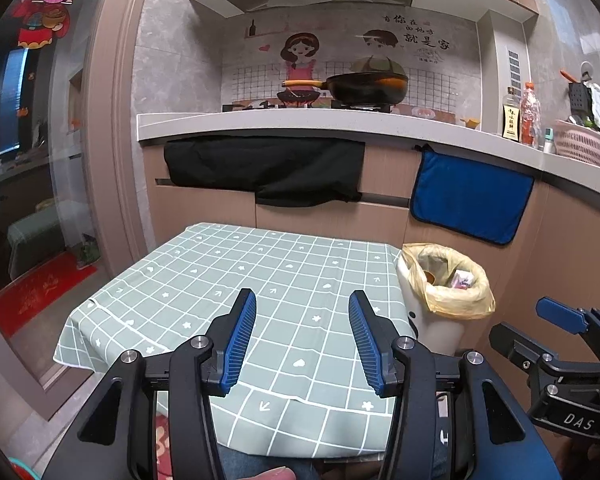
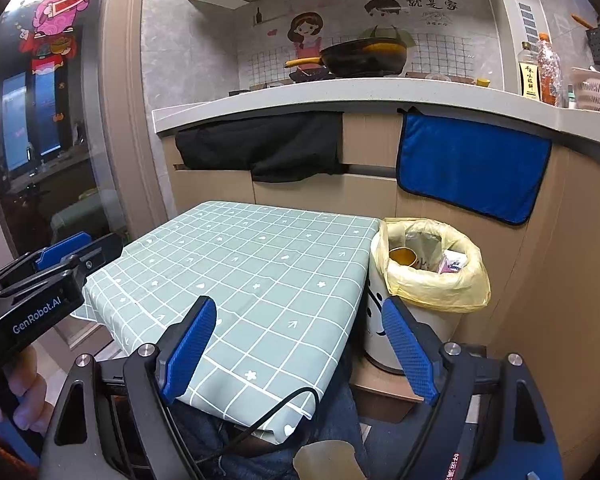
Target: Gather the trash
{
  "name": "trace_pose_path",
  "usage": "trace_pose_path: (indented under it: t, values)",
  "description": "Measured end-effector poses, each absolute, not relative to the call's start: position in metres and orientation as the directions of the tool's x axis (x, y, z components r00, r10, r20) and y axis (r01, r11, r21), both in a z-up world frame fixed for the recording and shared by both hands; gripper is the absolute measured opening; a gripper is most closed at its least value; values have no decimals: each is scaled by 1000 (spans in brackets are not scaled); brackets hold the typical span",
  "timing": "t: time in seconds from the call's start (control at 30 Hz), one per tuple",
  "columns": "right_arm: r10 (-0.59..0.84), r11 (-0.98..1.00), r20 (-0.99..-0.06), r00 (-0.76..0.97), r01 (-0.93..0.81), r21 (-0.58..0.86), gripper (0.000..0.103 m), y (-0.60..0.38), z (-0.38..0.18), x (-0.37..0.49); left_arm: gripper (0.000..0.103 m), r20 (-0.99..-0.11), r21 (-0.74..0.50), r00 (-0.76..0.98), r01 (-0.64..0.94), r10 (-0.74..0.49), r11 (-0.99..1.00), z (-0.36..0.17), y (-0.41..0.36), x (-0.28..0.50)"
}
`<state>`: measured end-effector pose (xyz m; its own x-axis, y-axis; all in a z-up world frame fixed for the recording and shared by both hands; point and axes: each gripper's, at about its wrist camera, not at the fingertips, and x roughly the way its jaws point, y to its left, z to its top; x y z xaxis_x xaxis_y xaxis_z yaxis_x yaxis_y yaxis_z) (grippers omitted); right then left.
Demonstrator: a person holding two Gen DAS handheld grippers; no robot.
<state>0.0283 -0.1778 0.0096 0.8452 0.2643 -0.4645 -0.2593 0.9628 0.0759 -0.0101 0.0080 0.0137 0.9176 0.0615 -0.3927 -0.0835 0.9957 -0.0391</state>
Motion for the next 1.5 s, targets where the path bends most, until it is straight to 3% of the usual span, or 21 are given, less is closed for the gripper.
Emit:
trace_pose_path:
  t: [1.5]
  values:
    - [254, 967, -463, 849, -240, 90, 83, -187, 11, 24, 49, -422, -27, 906, -32, 18, 999, 8, 6, -8]
